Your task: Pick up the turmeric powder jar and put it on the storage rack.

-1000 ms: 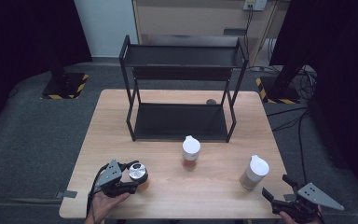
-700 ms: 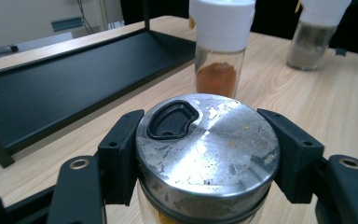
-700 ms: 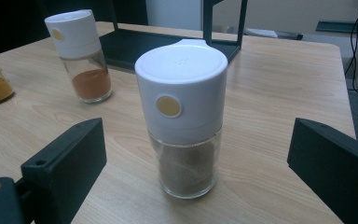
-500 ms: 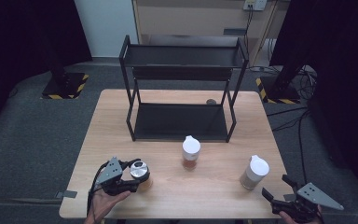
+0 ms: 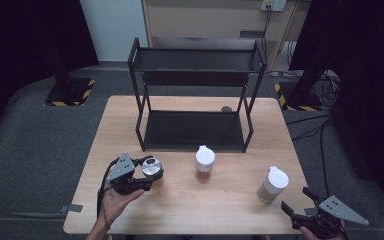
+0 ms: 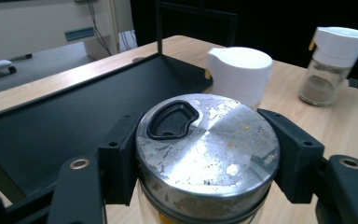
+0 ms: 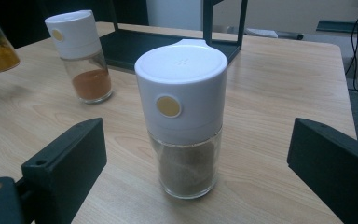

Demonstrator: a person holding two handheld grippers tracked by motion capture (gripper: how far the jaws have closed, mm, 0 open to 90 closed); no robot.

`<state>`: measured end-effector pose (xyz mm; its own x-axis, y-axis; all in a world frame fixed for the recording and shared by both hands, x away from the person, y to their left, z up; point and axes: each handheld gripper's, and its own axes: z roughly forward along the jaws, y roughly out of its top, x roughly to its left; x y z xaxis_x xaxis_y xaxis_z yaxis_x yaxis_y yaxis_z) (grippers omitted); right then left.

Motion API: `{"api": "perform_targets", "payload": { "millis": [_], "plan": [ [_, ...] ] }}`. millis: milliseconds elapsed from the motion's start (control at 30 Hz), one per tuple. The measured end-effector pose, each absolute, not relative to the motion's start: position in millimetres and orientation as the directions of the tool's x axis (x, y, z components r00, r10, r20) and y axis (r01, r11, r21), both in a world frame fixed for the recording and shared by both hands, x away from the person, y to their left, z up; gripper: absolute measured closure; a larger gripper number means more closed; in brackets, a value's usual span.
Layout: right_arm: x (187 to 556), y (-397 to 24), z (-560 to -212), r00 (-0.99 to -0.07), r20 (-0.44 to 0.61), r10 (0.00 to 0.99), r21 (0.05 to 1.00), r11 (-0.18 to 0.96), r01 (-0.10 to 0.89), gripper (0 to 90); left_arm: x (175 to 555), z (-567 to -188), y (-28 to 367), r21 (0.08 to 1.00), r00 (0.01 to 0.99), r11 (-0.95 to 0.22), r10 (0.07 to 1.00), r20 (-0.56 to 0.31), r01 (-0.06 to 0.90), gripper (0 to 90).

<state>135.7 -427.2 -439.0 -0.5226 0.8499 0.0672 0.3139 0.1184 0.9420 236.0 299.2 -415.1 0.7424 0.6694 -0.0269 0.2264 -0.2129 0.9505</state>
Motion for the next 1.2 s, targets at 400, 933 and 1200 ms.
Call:
{"api": "perform_targets", "payload": {
  "millis": [400,933,1200],
  "plan": [
    [136,-428,-439,-0.523,0.068,0.850,0.942,0.117,0.313,4.8,265,-402,286,0.952,0.700,-0.174,0.712,-0.056,0.253,34.4],
    [136,-428,-439,-0.525,0.073,0.848,0.941,0.116,0.318,5.1,309,-391,260,0.946,0.618,-0.160,0.784,-0.051,0.281,34.4],
    [136,-429,-440,-0.526,0.074,0.847,0.941,0.115,0.318,5.1,333,-396,245,0.943,0.559,-0.134,0.827,-0.063,0.304,34.4]
  ]
}}
